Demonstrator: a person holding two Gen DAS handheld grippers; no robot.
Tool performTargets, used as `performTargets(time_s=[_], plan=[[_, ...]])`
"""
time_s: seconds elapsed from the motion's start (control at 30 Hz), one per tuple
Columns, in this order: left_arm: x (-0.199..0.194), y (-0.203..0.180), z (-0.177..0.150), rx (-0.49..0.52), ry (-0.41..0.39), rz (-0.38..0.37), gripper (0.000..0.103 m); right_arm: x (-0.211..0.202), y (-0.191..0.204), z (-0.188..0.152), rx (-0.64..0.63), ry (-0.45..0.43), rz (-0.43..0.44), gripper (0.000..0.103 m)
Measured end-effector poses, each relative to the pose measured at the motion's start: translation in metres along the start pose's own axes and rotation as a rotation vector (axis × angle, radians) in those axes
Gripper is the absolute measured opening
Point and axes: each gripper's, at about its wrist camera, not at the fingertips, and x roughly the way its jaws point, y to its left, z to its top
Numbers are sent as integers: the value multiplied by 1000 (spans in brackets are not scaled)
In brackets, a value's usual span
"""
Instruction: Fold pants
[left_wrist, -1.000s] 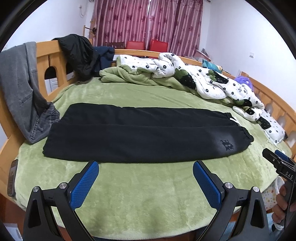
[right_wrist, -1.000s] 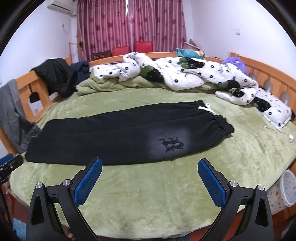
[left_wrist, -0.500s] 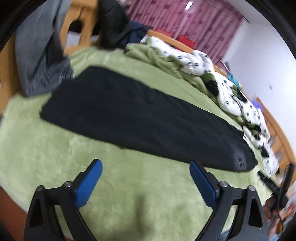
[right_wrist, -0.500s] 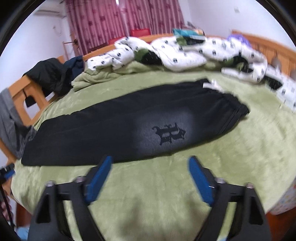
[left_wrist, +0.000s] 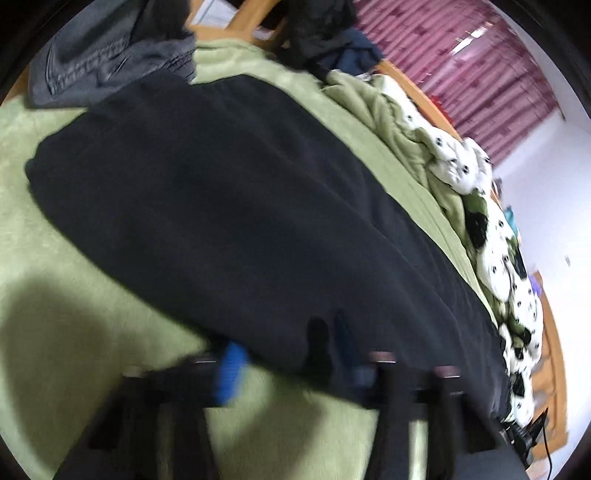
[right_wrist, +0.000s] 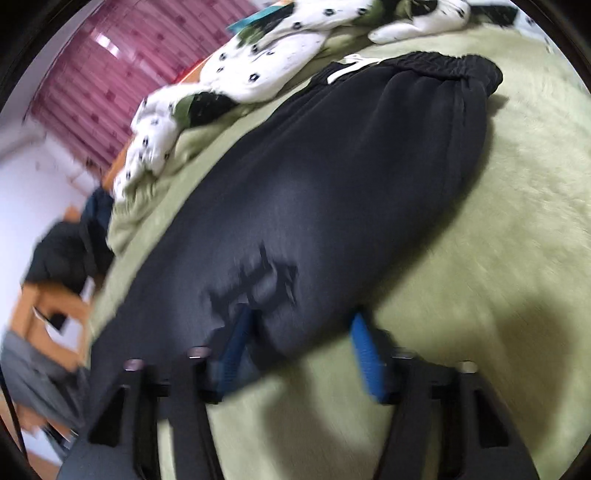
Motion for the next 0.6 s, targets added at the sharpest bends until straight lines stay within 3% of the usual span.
performTargets(time_s=[0.1,0.2,0.3,0.4,0.6], plan=[[-13,-2,10,-6,-12,-52,10,-11,19,11,-32,-61,24,9],[-30,-30,23,113,-101,-27,10,-32,61,26,-171,-153,43,9],[-34,-64,45,218,-180,4,10,-30,89,48,-228,-177,59,9],[-22,-89,71,284,-237,52,10,-8,107,77,-259,-194,76,9],[36,-116,104,354,-235,157,10,56,119,108,-327,-174,39,9]])
